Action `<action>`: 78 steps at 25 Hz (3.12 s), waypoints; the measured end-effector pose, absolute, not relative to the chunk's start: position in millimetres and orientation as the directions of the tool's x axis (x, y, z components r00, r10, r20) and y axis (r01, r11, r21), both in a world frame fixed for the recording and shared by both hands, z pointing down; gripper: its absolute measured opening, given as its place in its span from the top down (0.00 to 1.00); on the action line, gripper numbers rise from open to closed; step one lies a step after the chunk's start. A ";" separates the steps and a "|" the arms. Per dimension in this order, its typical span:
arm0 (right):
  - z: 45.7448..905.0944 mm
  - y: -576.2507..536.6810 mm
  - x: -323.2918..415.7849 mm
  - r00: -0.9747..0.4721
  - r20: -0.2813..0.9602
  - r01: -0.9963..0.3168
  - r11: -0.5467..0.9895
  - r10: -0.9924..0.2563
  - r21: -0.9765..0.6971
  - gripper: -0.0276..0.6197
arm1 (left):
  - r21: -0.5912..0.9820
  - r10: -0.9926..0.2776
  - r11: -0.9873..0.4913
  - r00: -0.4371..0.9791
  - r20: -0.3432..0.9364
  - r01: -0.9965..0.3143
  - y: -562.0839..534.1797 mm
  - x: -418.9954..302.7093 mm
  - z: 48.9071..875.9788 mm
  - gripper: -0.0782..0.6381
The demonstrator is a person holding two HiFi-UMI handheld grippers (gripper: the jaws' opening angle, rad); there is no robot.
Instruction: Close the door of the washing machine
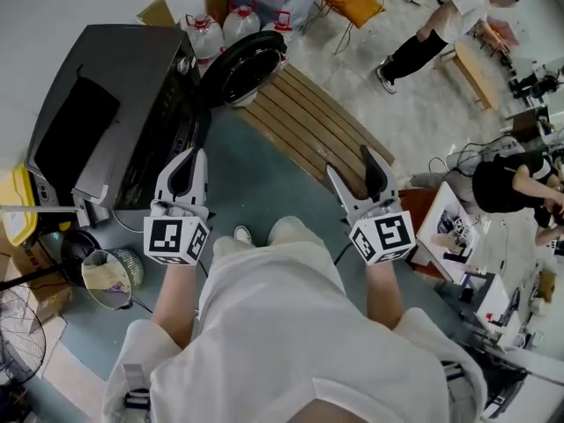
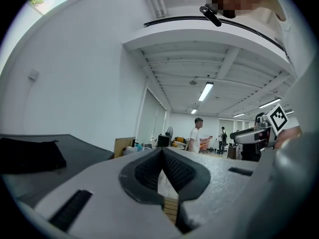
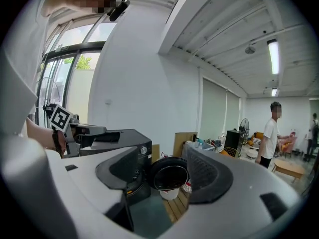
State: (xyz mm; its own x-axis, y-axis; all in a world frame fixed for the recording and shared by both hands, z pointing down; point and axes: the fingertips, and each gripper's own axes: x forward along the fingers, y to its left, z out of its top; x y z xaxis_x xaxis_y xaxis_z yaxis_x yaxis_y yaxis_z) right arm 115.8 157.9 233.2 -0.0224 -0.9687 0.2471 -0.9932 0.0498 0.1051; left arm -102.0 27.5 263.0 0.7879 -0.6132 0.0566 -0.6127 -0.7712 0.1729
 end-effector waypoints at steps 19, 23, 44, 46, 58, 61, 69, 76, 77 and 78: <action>359.0 -63.0 234.4 -0.274 0.466 -0.885 0.410 -0.841 0.220 0.52 | 0.146 -0.767 -0.590 0.607 0.207 -0.794 -50.9 -34.4 289.5 0.88; 406.3 -132.5 254.0 -0.297 0.537 -0.819 0.500 -0.790 0.282 0.51 | 0.158 -0.778 -0.552 0.574 0.257 -0.819 -58.5 -31.7 320.8 0.88; 589.3 -345.2 295.8 -0.208 0.826 -0.483 0.789 -0.524 0.379 0.42 | 0.152 -0.835 -0.370 0.400 0.378 -0.916 -100.3 -27.6 398.0 0.88; 597.0 -359.7 295.7 -0.199 0.838 -0.459 0.804 -0.508 0.378 0.41 | 0.152 -0.835 -0.361 0.391 0.387 -0.920 -101.3 -27.1 404.2 0.88; 638.4 -402.1 299.5 -0.105 0.916 -0.326 0.883 -0.387 0.336 0.38 | 0.144 -0.845 -0.291 0.325 0.424 -0.946 -93.2 -39.3 425.5 0.88; 647.8 -402.0 296.5 -0.076 0.929 -0.308 0.895 -0.361 0.322 0.38 | 0.144 -0.845 -0.279 0.314 0.433 -0.949 -89.1 -44.3 429.6 0.88; 668.3 -402.0 282.4 -0.040 0.939 -0.225 0.919 -0.340 0.323 0.37 | 0.145 -0.850 -0.245 0.284 0.444 -0.959 -84.0 -52.5 435.8 0.88; 674.8 -403.2 273.1 -0.055 0.942 -0.220 0.925 -0.330 0.311 0.37 | 0.156 -0.846 -0.236 0.282 0.453 -0.959 -83.3 -58.0 445.7 0.88; 675.0 -402.9 272.6 -0.058 0.941 -0.220 0.923 -0.334 0.314 0.37 | 0.157 -0.845 -0.237 0.283 0.453 -0.959 -83.2 -57.2 446.8 0.88; 674.8 -402.2 272.0 -0.061 0.939 -0.221 0.922 -0.337 0.317 0.37 | 0.157 -0.845 -0.238 0.284 0.453 -0.958 -82.9 -56.4 447.2 0.88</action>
